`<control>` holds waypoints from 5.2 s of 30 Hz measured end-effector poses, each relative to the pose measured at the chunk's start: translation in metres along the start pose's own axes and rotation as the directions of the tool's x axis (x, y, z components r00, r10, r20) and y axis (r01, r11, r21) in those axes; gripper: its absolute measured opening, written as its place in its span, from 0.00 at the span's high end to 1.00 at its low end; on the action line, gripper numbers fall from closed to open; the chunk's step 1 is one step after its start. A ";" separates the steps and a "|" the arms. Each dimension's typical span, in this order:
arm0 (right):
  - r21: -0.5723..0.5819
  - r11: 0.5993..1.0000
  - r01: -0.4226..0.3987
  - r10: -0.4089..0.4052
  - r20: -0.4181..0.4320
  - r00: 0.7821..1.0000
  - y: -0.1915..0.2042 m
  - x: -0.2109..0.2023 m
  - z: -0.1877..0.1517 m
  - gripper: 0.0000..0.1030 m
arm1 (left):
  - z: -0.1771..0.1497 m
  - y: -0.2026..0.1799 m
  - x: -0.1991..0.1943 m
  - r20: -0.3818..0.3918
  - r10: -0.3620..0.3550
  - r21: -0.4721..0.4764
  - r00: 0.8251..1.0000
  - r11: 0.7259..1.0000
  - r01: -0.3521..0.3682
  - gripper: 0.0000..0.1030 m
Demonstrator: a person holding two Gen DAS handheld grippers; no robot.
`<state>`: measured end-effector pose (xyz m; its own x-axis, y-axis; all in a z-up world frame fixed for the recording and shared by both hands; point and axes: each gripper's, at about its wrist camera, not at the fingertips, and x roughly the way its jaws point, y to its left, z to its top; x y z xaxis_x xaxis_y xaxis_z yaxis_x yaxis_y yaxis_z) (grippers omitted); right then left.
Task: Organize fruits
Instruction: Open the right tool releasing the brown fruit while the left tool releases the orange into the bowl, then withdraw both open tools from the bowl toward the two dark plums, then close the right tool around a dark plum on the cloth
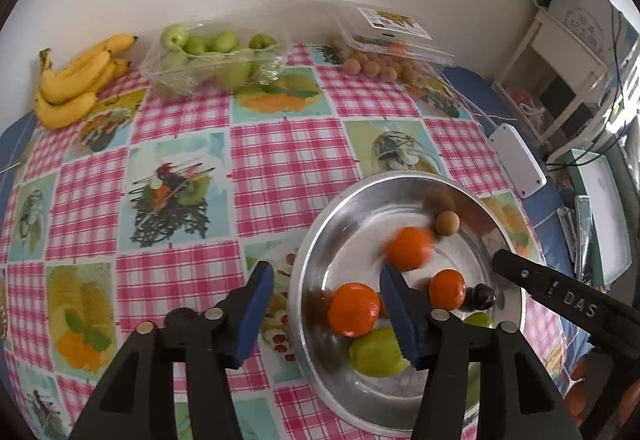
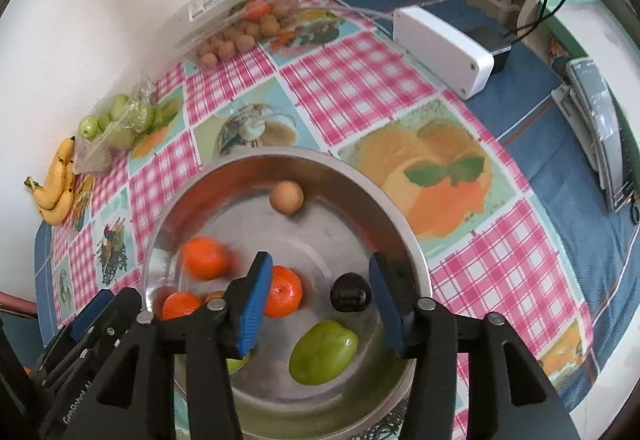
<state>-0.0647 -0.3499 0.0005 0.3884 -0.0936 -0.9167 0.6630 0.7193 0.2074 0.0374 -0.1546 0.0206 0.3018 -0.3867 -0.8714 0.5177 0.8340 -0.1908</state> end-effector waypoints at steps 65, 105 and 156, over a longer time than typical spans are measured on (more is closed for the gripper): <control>-0.132 0.987 0.092 -0.106 -0.110 0.988 0.033 0.025 -0.018 0.12 | -0.021 0.064 0.008 -0.100 0.227 -0.138 0.969 0.961 -0.239 0.00; -0.403 0.909 -0.109 0.065 -0.121 0.990 0.173 0.021 -0.072 0.12 | -0.043 0.173 -0.036 -0.068 0.267 -0.397 0.961 0.877 -0.271 0.00; -0.496 0.855 -0.153 0.058 -0.203 0.977 0.208 0.071 -0.072 0.71 | -0.033 0.182 0.017 -0.187 0.196 -0.424 0.963 0.868 -0.259 0.00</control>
<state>0.0550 -0.1572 -0.0455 0.2881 0.0897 -0.9534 0.1901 0.9704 0.1488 0.1100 0.0041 -0.0438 0.2423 -0.1356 -0.9607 0.0321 0.9908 -0.1317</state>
